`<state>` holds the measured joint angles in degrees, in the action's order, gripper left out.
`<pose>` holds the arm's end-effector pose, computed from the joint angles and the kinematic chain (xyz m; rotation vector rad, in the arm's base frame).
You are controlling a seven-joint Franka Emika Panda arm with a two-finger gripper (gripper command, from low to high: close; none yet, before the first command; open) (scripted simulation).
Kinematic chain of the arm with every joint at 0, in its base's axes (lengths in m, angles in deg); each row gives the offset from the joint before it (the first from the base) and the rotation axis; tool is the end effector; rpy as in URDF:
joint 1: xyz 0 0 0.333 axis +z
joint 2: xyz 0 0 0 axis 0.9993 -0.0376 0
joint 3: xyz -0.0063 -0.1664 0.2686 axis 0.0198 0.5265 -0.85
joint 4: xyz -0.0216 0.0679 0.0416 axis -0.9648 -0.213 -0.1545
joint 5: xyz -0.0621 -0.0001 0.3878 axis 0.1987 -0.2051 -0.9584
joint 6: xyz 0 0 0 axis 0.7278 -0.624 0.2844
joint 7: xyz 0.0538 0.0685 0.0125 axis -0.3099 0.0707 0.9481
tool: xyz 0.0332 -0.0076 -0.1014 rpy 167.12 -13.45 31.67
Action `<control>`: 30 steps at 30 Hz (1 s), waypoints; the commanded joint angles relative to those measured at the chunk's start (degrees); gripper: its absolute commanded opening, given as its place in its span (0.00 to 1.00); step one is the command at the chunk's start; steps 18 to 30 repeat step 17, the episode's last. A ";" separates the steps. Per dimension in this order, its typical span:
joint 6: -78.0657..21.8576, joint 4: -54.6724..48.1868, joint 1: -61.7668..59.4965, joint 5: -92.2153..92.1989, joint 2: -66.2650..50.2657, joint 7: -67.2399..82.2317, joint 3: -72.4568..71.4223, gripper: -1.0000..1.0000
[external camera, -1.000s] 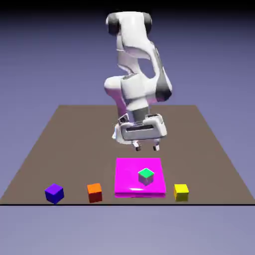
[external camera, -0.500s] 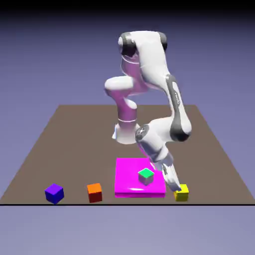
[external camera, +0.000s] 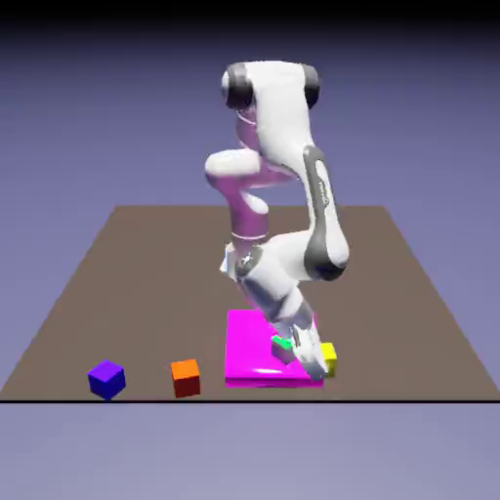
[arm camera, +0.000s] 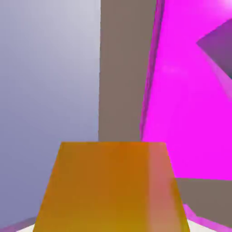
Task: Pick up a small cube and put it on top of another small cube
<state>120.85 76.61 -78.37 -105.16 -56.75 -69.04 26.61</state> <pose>0.5545 0.0164 0.1918 -1.1899 2.5509 0.7702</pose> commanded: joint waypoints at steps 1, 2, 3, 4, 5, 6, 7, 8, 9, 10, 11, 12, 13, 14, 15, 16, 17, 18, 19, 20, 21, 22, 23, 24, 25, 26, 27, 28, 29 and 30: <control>-2.23 -0.95 -2.07 1.90 -0.09 1.20 1.12 0.00; -4.40 -1.90 -4.15 3.66 -0.19 2.49 2.23 0.00; -6.58 -2.85 -6.23 5.42 -0.29 3.78 3.34 0.00; -8.76 -3.81 -8.30 7.18 -0.38 5.07 4.45 0.00; -10.94 -4.76 -10.38 8.94 -0.48 6.36 5.57 0.00; -13.12 -5.71 -12.46 10.69 -0.57 7.65 6.68 0.00; -15.30 -6.66 -14.53 12.45 -0.67 8.95 7.79 0.00; -17.47 -7.61 -16.61 14.21 -0.76 10.23 8.90 0.00; -18.60 -8.10 -17.68 15.12 -0.81 10.90 9.48 0.00; -18.60 -8.10 -17.68 15.12 -0.81 10.90 9.48 0.00; -16.11 -7.25 -17.39 13.49 -2.65 12.04 8.52 0.00; -13.62 -6.39 -17.10 11.86 -4.48 13.17 7.55 0.00; -11.60 -5.70 -16.87 10.55 -5.97 14.10 6.78 0.00; -11.60 -5.70 -16.87 10.55 -5.97 14.10 6.78 1.00; -11.60 -5.70 -16.87 10.55 -5.97 14.10 6.78 1.00; -14.09 -6.56 -17.16 12.17 -4.14 12.96 7.74 1.00; -16.58 -7.41 -17.45 13.80 -2.30 11.82 8.70 1.00; -16.58 -7.41 -17.45 13.80 -2.30 11.82 8.70 1.00; -16.58 -7.41 -17.45 13.80 -2.30 11.82 8.70 1.00; -16.58 -7.41 -17.45 13.80 -2.30 11.82 8.70 1.00; -16.58 -7.41 -17.45 13.80 -2.30 11.82 8.70 1.00; -16.58 -7.41 -17.45 13.80 -2.30 11.82 8.70 1.00; -16.58 -7.41 -17.45 13.80 -2.30 11.82 8.70 1.00; -16.58 -7.41 -17.45 13.80 -2.30 11.82 8.70 1.00; -16.58 -7.41 -17.45 13.80 -2.30 11.82 8.70 1.00; -16.58 -7.41 -17.45 13.80 -2.30 11.82 8.70 1.00; -16.58 -7.41 -17.45 13.80 -2.30 11.82 8.70 1.00; -16.58 -7.41 -17.45 13.80 -2.30 11.82 8.70 1.00; -16.58 -7.41 -17.45 13.80 -2.30 11.82 8.70 1.00; -16.58 -7.41 -17.45 13.80 -2.30 11.82 8.70 1.00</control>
